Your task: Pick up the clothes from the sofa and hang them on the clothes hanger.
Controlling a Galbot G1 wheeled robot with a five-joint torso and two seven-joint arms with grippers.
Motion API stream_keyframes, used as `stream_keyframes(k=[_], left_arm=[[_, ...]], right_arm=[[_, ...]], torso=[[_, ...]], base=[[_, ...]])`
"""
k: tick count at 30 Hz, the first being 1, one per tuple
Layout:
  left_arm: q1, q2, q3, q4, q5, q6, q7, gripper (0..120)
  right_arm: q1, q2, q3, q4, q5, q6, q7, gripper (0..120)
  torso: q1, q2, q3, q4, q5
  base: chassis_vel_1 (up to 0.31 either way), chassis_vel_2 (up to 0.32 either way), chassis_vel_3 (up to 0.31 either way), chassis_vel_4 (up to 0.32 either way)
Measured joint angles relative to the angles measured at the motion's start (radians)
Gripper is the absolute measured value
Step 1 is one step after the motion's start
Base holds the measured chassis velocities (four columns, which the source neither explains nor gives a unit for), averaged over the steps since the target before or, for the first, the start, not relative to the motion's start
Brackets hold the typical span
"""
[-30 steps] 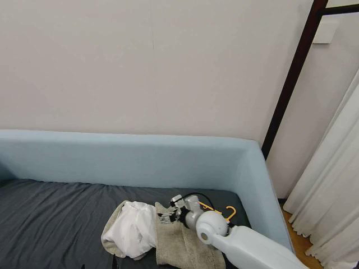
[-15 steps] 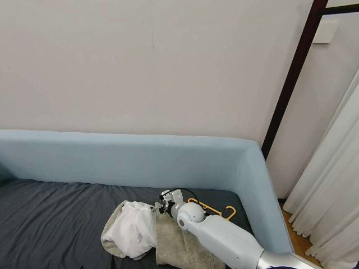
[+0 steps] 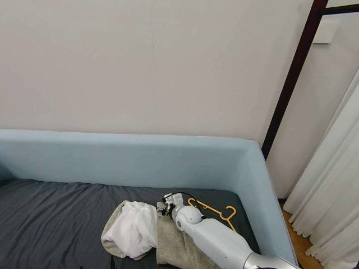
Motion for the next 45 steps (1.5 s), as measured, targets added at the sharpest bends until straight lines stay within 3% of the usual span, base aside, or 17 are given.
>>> stream_keyframes(k=[3, 5, 8, 9, 12, 15, 23, 28, 37, 45], left_arm=[[0.000, -0.009, 0.001, 0.001, 0.000, 0.000, -0.002, 99], [0.000, -0.010, 0.001, 0.001, 0.000, 0.000, -0.003, 99], [0.000, -0.012, 0.002, 0.001, 0.000, 0.001, -0.005, 99], [0.000, -0.012, 0.002, 0.001, 0.000, 0.001, -0.005, 99], [-0.002, -0.007, -0.001, 0.003, -0.004, 0.001, -0.008, 99], [-0.005, -0.004, -0.002, 0.004, -0.008, 0.002, -0.009, 99], [-0.010, 0.010, -0.004, 0.003, -0.018, 0.010, -0.010, 99], [-0.020, 0.039, -0.012, -0.006, -0.038, 0.025, -0.016, 99], [-0.036, 0.087, -0.015, -0.045, -0.086, 0.066, -0.020, 99], [-0.057, 0.165, -0.033, -0.105, -0.127, 0.119, -0.034, 99]], right_arm=[[-0.001, 0.001, -0.001, 0.004, 0.010, -0.006, -0.001, 38], [-0.001, 0.002, -0.002, 0.005, 0.010, -0.007, -0.001, 38], [-0.003, 0.003, -0.008, 0.013, 0.012, -0.014, -0.001, 23], [-0.003, 0.003, -0.008, 0.013, 0.012, -0.014, -0.001, 23], [-0.007, -0.016, -0.021, 0.045, 0.013, -0.015, 0.005, 5], [-0.009, -0.031, -0.027, 0.066, 0.014, -0.015, 0.010, 0], [-0.013, -0.107, -0.019, 0.197, 0.016, 0.030, -0.020, 0], [0.037, -0.228, -0.008, 0.440, 0.061, 0.059, -0.032, 0], [0.086, -0.394, 0.024, 0.733, 0.098, 0.126, -0.107, 0], [0.080, -0.508, 0.082, 0.841, 0.084, 0.192, -0.170, 0]], torso=[[0.000, 0.000, 0.000, 0.0001, 0.0000], [0.000, 0.000, 0.000, 0.0001, 0.0000], [0.000, 0.000, 0.000, 0.0002, 0.0000], [0.000, 0.000, 0.000, 0.0002, 0.0000], [0.000, 0.000, 0.000, 0.0002, 0.0000], [0.000, 0.000, 0.000, 0.0000, 0.0000], [0.000, 0.000, 0.000, 0.0000, 0.0001], [0.000, 0.000, 0.000, 0.0000, 0.0001], [0.000, 0.000, 0.000, 0.0002, 0.0002], [0.000, 0.000, 0.000, -0.0001, 0.0001]], base=[[0.000, 0.000, 0.000, 0.000], [0.000, 0.000, 0.000, 0.000], [0.000, 0.000, 0.000, 0.000], [0.000, 0.000, 0.000, 0.000], [0.000, 0.000, 0.000, 0.000], [0.000, 0.000, 0.000, 0.000], [0.000, 0.000, 0.000, 0.000], [0.000, 0.000, 0.000, 0.000], [0.000, 0.000, 0.000, 0.000], [0.000, 0.000, 0.000, 0.000]])
